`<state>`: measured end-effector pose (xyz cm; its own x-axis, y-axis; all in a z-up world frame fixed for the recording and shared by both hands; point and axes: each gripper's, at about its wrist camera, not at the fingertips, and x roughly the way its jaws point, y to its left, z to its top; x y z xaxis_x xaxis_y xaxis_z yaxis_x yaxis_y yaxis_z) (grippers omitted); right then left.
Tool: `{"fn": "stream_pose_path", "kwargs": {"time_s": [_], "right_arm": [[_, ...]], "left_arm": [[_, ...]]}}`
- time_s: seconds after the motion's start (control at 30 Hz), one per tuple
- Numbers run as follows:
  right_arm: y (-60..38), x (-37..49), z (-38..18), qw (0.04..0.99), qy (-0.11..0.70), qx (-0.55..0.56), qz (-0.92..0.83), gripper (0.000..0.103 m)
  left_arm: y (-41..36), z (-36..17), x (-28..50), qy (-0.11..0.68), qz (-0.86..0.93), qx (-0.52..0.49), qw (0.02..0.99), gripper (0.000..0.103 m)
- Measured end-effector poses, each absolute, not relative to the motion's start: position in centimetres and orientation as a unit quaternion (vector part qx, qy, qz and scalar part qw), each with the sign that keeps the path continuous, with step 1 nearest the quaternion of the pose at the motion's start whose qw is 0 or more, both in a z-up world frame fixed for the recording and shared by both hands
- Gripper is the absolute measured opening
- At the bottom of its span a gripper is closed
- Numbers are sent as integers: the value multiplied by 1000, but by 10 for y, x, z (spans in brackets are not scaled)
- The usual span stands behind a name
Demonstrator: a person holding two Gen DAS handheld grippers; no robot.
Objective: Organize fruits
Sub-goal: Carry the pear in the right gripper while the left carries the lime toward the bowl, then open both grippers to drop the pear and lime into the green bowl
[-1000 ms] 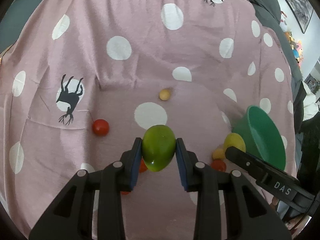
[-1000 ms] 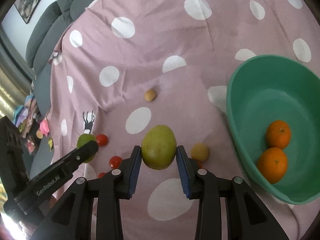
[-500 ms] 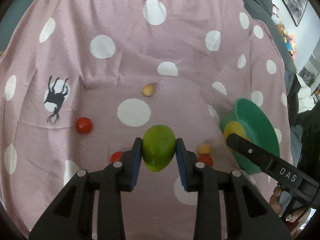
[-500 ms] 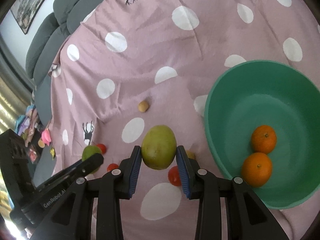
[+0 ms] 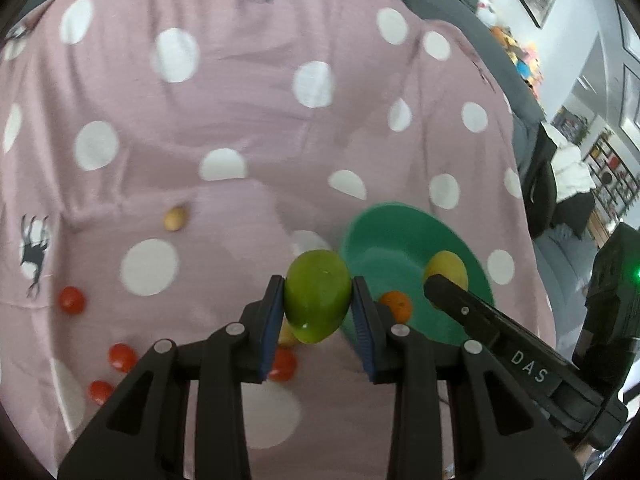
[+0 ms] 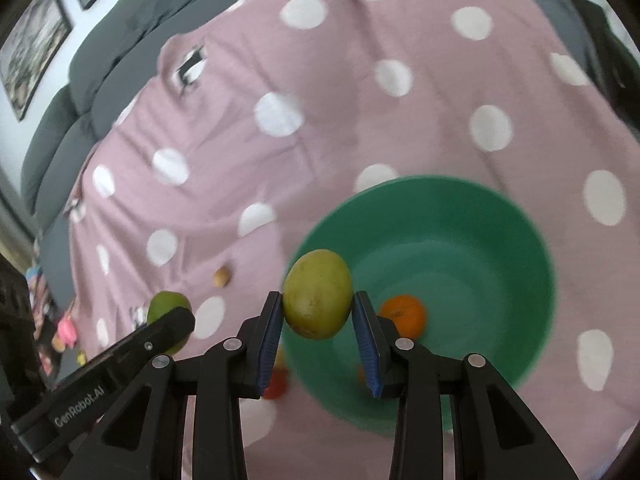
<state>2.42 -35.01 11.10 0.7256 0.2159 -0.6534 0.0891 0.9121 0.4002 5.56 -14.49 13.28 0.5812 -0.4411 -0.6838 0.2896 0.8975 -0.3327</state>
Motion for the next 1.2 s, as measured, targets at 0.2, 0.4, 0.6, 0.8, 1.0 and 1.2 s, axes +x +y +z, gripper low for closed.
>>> {"fn": "stream_pose_path", "kwargs": {"time_s": [0.2, 0.4, 0.6, 0.8, 1.0, 1.2], "right_arm": [[-390, 18, 106, 904, 363, 226, -27, 37], [-412, 19, 97, 896, 368, 242, -56, 37], [-414, 24, 91, 889, 379, 249, -54, 37], [-415, 27, 87, 884, 393, 246, -56, 37], [-403, 25, 96, 893, 380, 235, -44, 50], [-371, 25, 108, 901, 375, 218, 4, 50]], "left_arm": [[-184, 134, 58, 410, -236, -63, 879, 33], [-216, 122, 64, 428, -266, -50, 862, 33], [-235, 104, 67, 447, -270, -35, 852, 33], [-229, 107, 62, 443, -277, -51, 851, 50], [-176, 120, 52, 428, -245, -82, 866, 73], [-90, 124, 34, 414, -156, -100, 891, 79]]}}
